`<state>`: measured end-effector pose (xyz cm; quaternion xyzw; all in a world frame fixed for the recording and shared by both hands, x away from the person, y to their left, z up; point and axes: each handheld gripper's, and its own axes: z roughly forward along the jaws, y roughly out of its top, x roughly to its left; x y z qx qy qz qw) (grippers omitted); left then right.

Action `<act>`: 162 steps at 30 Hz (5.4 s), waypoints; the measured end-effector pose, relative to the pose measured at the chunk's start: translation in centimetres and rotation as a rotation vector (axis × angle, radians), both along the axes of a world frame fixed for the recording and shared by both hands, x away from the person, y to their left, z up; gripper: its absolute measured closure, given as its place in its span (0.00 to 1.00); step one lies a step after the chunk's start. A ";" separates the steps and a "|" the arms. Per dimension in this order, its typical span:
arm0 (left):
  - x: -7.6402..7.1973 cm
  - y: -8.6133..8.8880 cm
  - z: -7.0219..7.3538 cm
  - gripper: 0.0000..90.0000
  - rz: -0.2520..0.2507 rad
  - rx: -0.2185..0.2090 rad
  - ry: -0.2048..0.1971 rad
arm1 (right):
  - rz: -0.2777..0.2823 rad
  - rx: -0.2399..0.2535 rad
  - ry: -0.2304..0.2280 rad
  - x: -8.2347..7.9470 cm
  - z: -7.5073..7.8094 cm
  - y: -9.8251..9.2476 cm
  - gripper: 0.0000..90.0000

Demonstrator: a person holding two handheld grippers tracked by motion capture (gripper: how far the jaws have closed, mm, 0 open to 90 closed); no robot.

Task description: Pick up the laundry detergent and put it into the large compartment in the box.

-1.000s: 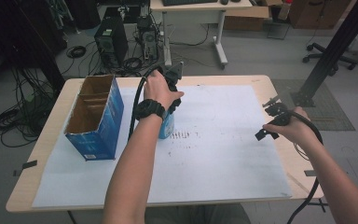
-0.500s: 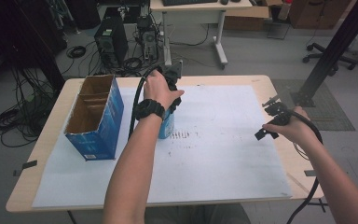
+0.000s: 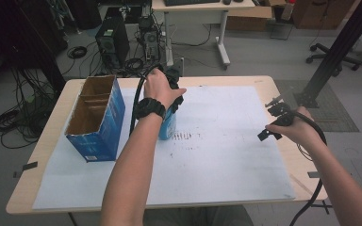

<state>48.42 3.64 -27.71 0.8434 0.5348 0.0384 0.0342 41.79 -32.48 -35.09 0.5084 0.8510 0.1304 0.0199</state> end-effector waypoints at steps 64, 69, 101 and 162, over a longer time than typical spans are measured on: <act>-0.4 -1.8 11.1 0.42 -0.040 0.007 -0.064 | -0.004 0.005 -0.012 0.0 1.3 0.0 0.24; -0.2 -1.8 12.2 0.42 -0.033 0.013 -0.071 | -0.003 0.006 -0.012 0.0 1.2 0.0 0.24; 0.0 -1.6 14.8 0.42 -0.012 0.021 -0.070 | -0.006 0.007 -0.008 0.0 1.1 -0.2 0.24; -1.5 14.3 17.6 0.42 0.309 0.034 -0.090 | -0.010 -0.004 -0.001 0.5 1.2 0.5 0.24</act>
